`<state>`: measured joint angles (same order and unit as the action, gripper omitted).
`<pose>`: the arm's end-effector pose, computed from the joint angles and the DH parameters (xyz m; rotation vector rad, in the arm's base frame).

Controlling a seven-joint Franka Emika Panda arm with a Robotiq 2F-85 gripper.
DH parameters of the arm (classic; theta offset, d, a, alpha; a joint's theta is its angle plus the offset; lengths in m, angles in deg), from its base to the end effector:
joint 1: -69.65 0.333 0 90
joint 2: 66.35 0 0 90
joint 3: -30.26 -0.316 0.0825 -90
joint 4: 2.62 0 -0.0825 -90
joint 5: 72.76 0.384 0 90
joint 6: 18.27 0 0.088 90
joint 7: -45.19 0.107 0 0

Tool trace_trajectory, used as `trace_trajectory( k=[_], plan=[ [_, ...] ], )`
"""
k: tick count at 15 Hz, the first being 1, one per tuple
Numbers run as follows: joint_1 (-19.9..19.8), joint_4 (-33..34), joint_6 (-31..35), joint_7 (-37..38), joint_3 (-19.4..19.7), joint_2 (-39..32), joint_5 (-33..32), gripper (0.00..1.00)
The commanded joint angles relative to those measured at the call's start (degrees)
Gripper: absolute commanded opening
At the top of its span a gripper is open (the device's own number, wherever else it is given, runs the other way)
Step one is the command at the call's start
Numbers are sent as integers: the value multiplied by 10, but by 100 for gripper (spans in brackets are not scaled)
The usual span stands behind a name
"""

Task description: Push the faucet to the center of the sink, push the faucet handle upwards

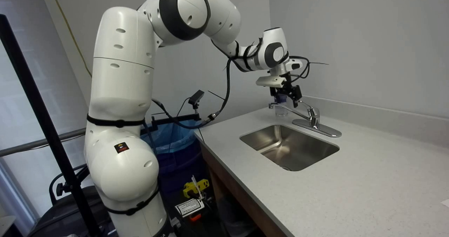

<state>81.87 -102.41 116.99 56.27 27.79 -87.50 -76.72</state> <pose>0.6534 0.1674 0.3896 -3.0953 -0.1566 -0.3940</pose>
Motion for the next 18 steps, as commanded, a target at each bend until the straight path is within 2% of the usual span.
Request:
trace_trajectory(
  k=[1,18],
  plan=[
    [-11,-50,8,3,10,34,-27,100],
    [-44,-71,10,11,40,53,-64,100]
  ],
)
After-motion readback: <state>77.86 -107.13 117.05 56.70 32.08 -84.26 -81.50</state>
